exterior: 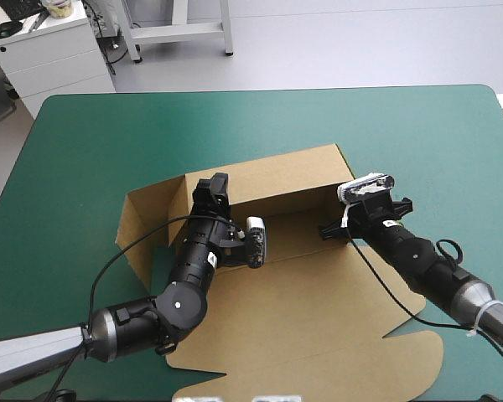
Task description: Fold the box
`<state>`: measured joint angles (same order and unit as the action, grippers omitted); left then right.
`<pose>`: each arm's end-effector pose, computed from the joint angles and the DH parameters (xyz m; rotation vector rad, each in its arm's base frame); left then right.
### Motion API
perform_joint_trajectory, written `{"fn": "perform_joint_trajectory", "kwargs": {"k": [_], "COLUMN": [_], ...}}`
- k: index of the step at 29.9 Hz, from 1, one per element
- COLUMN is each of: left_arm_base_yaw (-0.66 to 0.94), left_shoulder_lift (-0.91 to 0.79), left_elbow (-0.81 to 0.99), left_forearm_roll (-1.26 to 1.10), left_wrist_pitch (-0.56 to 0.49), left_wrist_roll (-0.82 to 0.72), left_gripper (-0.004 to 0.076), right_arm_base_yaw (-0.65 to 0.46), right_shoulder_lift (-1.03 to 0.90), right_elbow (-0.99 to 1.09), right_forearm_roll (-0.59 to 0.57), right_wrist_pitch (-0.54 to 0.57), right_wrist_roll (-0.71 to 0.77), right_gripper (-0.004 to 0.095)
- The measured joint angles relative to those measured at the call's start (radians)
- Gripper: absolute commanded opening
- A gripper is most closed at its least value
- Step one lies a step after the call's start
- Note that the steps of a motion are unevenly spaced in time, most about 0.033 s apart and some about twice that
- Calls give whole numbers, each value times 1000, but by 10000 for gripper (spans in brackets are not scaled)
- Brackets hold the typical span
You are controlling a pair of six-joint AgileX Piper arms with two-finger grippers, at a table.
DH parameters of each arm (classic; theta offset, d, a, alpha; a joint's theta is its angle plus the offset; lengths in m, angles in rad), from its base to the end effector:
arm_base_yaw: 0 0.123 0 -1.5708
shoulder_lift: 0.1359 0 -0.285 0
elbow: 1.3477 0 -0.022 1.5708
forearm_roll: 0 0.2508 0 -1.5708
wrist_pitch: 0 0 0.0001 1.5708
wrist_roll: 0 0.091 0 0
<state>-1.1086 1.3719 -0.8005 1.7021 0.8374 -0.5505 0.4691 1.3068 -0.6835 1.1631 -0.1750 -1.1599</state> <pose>0.1814 -0.2138 0.2897 1.4291 1.2287 0.8573 0.2480 0.1095 0.2561 -0.3764 1.9978 0.1305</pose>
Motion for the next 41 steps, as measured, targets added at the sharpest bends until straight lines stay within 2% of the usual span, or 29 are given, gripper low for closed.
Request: {"fn": "perform_joint_trajectory", "kwargs": {"k": [5,8,9,10,12,13,19,23,27,29,34,41], "left_arm_base_yaw": [-89,-127,-134,-142,-148,-150,-151,-125,-18,70,325,754], "left_shoulder_lift": [0,0,0,0,0,0,-1,-27,-80,-107,-144,-150], "left_elbow": [0,0,0,0,0,0,-42,-143,-289,-374,-534,-594], "left_forearm_roll": [-1,-1,-2,-2,-2,-2,-143,-344,-526,-645,-900,-1561], "left_wrist_pitch": [83,123,131,139,144,147,116,12,-101,-132,-136,-81], "left_wrist_roll": [0,0,0,0,0,1,73,132,168,213,324,707], "left_gripper": [436,406,361,278,21,6,15,15,15,15,15,15], "right_arm_base_yaw": [0,0,0,0,0,0,0,0,0,0,0,0], "right_shoulder_lift": [46,74,81,89,101,105,106,106,106,106,106,106], "right_elbow": [-57,-93,-100,-107,-116,-118,-121,-122,-123,-123,-123,-123], "right_forearm_roll": [0,1,2,3,4,4,8,8,8,9,11,11], "right_wrist_pitch": [-63,-94,-103,-110,-121,-124,-130,-133,-134,-134,-134,-135], "right_wrist_roll": [-3,-6,-8,-12,-21,-27,-43,-47,-53,-54,-57,-58], "right_gripper": [-20,-20,-20,-20,-20,-20,-20,-20,-20,-20,-20,-20]}}
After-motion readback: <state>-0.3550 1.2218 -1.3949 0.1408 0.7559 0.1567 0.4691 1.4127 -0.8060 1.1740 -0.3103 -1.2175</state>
